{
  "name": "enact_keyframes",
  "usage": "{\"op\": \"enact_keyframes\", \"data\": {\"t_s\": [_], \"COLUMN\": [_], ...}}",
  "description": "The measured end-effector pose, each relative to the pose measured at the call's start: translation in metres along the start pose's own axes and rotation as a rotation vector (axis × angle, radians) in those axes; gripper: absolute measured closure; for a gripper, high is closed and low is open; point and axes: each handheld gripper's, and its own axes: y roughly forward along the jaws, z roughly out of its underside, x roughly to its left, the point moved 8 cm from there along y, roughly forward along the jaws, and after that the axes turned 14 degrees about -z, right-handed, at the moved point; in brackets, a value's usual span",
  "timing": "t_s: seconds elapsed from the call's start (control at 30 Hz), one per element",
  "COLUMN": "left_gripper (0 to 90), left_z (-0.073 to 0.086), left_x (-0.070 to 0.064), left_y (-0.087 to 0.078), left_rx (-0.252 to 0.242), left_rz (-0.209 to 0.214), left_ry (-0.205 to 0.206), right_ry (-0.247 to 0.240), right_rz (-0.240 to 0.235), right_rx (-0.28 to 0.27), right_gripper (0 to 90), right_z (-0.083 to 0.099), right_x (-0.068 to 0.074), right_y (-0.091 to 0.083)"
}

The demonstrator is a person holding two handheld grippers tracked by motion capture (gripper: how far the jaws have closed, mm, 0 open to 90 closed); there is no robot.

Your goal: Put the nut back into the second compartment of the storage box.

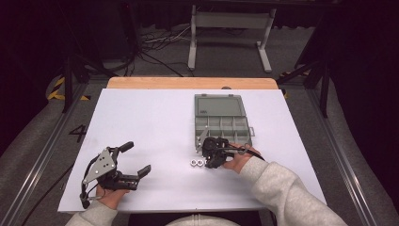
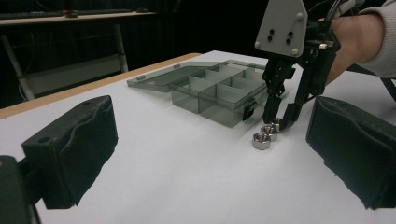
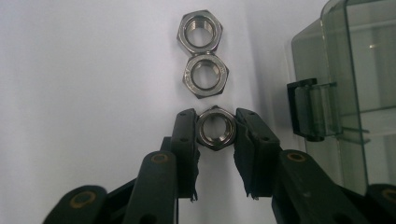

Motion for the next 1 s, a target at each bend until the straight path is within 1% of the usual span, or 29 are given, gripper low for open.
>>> {"op": "enact_keyframes", "data": {"t_s": [0.1,0.2,0.23,0.37,0.43,0.47,0.53,0.6,0.7,0.73,0.77,0.83,1.0], "left_gripper": [2.7,2.7,2.7,2.7,2.7,2.7,2.7,2.7,2.7,2.7,2.7,2.8,2.8], "left_z": [0.001,0.001,0.001,0.001,0.001,0.001,0.001,0.001,0.001,0.001,0.001,0.001,0.001], "left_x": [0.000,-0.001,-0.001,-0.001,-0.001,-0.001,-0.001,0.000,0.000,0.000,0.000,0.000,0.000], "left_y": [0.001,0.001,0.001,0.001,0.001,0.001,0.001,0.001,0.001,0.001,0.001,0.001,0.001], "left_rx": [0.004,0.006,0.006,0.008,0.008,0.008,0.009,0.009,0.009,0.009,0.008,0.009,0.010], "left_rz": [0.000,0.001,0.001,0.001,0.002,0.002,0.001,0.001,0.002,0.001,0.001,0.002,0.002], "left_ry": [-0.001,-0.001,-0.001,0.000,-0.003,-0.003,-0.001,-0.002,-0.003,-0.003,-0.002,-0.002,-0.003], "right_ry": [-0.010,-0.007,-0.007,-0.015,-0.007,-0.011,-0.007,-0.005,0.003,0.010,0.006,0.020,0.026], "right_rz": [0.010,0.020,0.020,0.031,0.033,0.044,0.046,0.062,0.066,0.074,0.078,0.087,0.110], "right_rx": [-0.027,-0.043,-0.043,-0.073,-0.080,-0.090,-0.105,-0.107,-0.121,-0.126,-0.123,-0.132,-0.142], "right_gripper": [69.9,69.9,69.9,69.8,69.8,69.8,69.8,69.8,69.8,69.8,69.8,69.8,69.8], "right_z": [0.000,0.000,0.000,-0.003,-0.003,-0.005,-0.006,-0.007,-0.009,-0.010,-0.010,-0.011,-0.014], "right_x": [0.004,0.007,0.007,0.006,0.006,0.004,0.002,-0.002,-0.008,-0.009,-0.012,-0.016,-0.027], "right_y": [-0.010,-0.020,-0.020,-0.038,-0.041,-0.045,-0.051,-0.058,-0.065,-0.066,-0.070,-0.074,-0.086]}}
